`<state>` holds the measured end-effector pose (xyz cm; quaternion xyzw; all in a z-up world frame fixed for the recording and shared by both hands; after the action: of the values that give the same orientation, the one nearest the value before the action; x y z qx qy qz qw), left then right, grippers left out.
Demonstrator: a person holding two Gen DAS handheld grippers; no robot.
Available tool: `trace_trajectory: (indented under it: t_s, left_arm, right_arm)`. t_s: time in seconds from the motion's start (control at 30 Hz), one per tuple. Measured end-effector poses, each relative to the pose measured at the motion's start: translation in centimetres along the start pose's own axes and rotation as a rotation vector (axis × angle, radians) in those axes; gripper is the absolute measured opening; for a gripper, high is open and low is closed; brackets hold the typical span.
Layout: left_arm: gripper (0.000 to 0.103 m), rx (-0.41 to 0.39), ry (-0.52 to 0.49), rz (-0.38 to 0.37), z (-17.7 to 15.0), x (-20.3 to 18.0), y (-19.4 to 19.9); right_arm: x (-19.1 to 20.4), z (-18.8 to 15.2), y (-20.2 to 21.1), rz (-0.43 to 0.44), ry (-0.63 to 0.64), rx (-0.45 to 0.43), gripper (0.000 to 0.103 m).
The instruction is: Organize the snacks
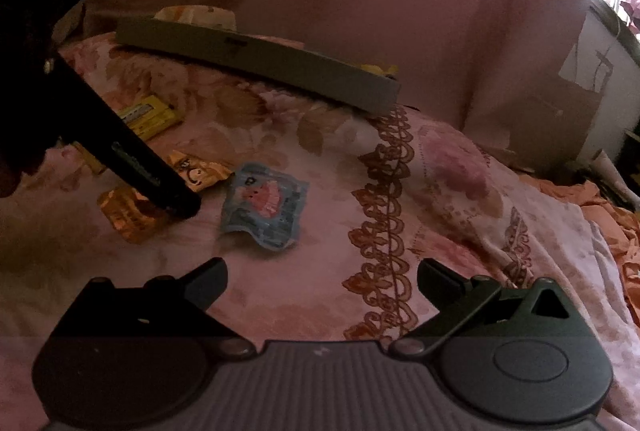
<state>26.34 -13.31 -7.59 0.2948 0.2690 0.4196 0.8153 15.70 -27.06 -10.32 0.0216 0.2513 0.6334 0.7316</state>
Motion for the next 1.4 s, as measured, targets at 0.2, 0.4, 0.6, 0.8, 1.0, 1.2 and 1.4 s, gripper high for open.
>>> trace_trajectory:
  t_s: [0.2,0.4,0.6,0.8,1.0,1.2,1.4]
  left_arm:
    - [0.053,0.003,0.002,0.018,-1.5,0.6,1.4]
    - [0.055,-0.011,0.045,-0.007,-2.1,1.4,2.2]
    - [0.058,0.006,-0.005,-0.006,-2.3,1.0,2.0]
    - [0.075,0.032,-0.052,-0.023,-2.3,0.3,1.5]
    - [0.079,0.012,-0.008,-0.024,-2.3,0.2,1.2]
    - [0.058,-0.001,-0.007,0.011,-2.5,0.7,1.6]
    - [0.052,-0.048,0.072,0.022,-2.9,1.1,2.3]
  right_arm:
    - [0.2,0.6,-1.7,0.128,-0.086,0.020,0.103]
    - [-1.1,1.6,-5.0,0.214,-0.221,0.061,0.101]
    - [-0.9,2.7,-7.5,0.276,-0.254,0.076,0.093]
    - [0.0,3.4,-9.2,0.314,-0.252,0.109,0.092]
    - [0.9,3.2,-9.2,0.292,-0.175,0.120,0.092]
    - [0.9,3.0,-8.8,0.284,-0.163,0.111,0.082]
    - [1.2,3.0,-7.9,0.312,-0.154,0.124,0.063]
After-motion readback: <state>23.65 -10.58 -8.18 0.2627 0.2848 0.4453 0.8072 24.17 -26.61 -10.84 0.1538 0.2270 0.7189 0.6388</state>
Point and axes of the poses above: each gripper's, at about its wrist camera, not at the fingertips, and y roughly against the way its jaws point, x to its left, z to its top, the point moved 2 cm from there along -y, roughly the way its jaws point, and after that the axes turned 11 degrees about -z, right-handed, at the moved point
